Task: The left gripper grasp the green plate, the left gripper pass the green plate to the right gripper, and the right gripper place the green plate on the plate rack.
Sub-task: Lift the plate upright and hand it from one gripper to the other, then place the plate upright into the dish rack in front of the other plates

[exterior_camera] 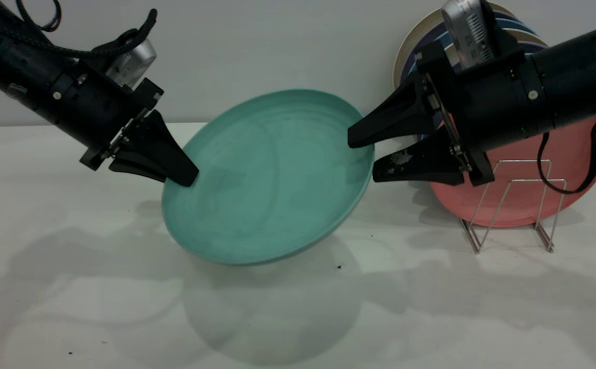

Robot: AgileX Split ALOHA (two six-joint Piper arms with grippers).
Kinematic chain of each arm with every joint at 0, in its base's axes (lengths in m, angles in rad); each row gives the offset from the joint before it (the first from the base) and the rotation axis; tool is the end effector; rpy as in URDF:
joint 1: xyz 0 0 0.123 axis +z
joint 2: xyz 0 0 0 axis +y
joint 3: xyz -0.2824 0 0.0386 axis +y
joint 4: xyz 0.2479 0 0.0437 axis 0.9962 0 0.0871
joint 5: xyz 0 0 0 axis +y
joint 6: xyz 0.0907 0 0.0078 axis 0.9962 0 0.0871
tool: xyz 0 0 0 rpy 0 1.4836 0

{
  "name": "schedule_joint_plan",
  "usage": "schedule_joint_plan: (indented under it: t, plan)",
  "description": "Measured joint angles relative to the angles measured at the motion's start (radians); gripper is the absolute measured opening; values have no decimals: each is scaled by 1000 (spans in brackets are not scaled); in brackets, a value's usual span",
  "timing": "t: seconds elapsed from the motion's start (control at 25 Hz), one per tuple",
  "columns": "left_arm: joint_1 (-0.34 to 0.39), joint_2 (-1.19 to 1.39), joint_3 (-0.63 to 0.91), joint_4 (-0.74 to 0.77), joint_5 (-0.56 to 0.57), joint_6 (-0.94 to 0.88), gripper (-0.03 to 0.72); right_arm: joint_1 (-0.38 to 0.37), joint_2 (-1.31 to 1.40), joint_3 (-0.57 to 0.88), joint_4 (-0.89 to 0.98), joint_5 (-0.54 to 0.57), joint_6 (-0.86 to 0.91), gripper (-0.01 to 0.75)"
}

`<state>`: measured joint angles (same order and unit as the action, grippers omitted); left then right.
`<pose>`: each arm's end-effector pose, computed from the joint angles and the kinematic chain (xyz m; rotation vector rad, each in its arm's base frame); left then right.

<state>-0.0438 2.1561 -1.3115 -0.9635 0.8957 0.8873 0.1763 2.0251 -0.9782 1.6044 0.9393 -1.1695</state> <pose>0.3959 -0.0758 0.1122 0.3694 2.7270 -0.9811 0.3349 0.1343 0.1245 -0.0748 2.4742 1.4344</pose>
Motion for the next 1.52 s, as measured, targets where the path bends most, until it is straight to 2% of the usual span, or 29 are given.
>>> schedule_joint_plan:
  t: [0.08, 0.16, 0.24, 0.32, 0.4, 0.52, 0.76, 0.88, 1.0, 1.16, 1.32, 1.52]
  plan:
    - [-16, 0, 0, 0, 0, 1, 14, 0, 5, -1, 0, 0, 0, 496]
    - [-41, 0, 0, -1, 0, 1, 14, 0, 6, -2, -1, -1, 1, 445]
    - [-71, 0, 0, -1, -2, 1, 16, 0, 6, -2, -8, -1, 1, 334]
    - [-93, 0, 0, 2, -16, -6, 35, 0, 6, -2, -34, -2, 0, 190]
    - [-100, 0, 0, -5, -22, -20, 74, -3, 8, -2, -70, -18, -4, 159]
    - [-101, 0, 0, -5, -18, -37, 195, -6, 9, -2, -104, -19, -7, 147]
    - [-101, -7, 0, -1, 1, -40, 544, -6, 9, -2, -132, -19, -61, 108]
    - [-101, -44, 0, 31, 18, -40, 626, -6, -2, -4, -156, -25, -98, 84]
    - [-100, -109, 0, 78, 38, -41, 633, -6, -52, -5, -214, -58, -162, 84]
    - [-100, -228, 0, 152, 49, -46, 605, -12, -177, -5, -336, -152, -248, 84]
    - [-98, -347, 0, 220, 49, -47, 587, -13, -341, -5, -478, -307, -370, 83]
    - [-98, -427, 0, 250, 49, -47, 585, -15, -484, -4, -620, -532, -646, 83]
